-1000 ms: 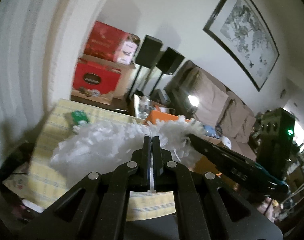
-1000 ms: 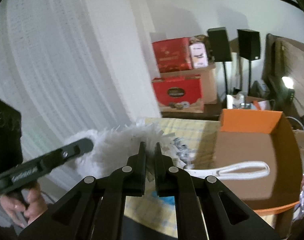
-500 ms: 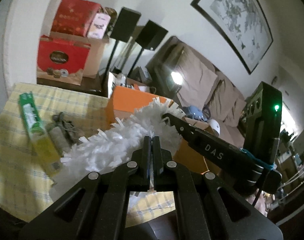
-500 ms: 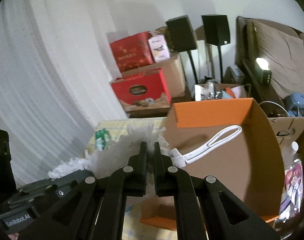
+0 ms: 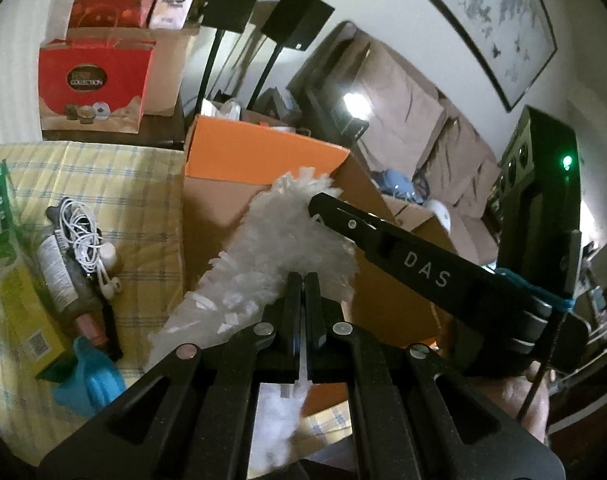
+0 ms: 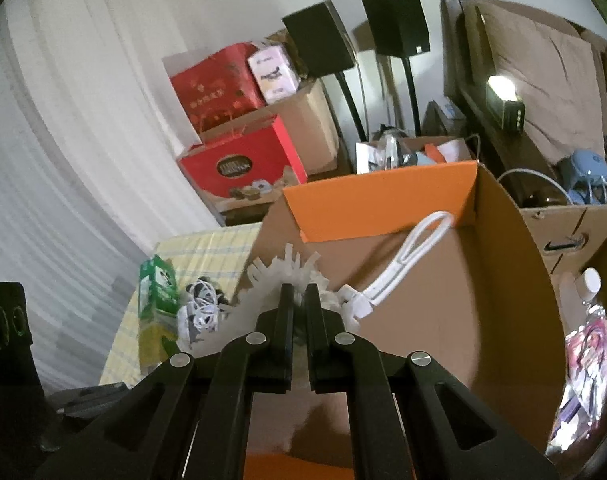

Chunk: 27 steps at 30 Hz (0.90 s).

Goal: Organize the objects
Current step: 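Lift the duster with the left gripper and carry it over the cardboard box, then lower the duster into the box and open the left gripper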

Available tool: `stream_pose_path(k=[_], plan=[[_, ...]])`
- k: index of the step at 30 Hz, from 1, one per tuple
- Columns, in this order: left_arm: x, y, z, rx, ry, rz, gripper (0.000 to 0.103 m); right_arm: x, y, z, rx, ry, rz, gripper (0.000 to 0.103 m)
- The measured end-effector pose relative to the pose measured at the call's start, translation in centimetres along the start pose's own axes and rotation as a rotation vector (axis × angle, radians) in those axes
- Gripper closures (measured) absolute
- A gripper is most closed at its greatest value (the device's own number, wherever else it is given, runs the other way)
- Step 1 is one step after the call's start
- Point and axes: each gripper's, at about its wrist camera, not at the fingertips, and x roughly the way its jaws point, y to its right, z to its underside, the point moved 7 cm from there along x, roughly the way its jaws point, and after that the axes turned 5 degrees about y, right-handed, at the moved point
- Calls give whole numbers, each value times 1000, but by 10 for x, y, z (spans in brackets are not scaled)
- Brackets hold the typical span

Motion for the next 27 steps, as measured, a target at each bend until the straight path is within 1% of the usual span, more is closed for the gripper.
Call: stream_pose_path(k=[3, 8, 13, 20, 23, 24, 27], plan=[[14, 0, 8, 3, -34, -8, 102, 8, 5, 6, 11, -17, -7, 100], [31, -3, 15, 22, -63, -42, 102, 14, 13, 15, 27, -34, -3, 100], [44, -4, 16, 36, -90, -73, 102, 4, 30, 13, 83, -18, 10, 99], [66, 0, 23, 46, -144, -87, 102, -17, 46, 2, 90, 22, 91, 97], [78, -5, 29, 34, -179, -105, 102, -22, 45, 3, 83, 26, 106, 97], [79, -6, 31, 34, -179, -110, 102, -22, 45, 4, 78, 23, 111, 97], [75, -1, 30, 56, -162, -94, 101, -22, 42, 9, 48, 3, 134, 97]])
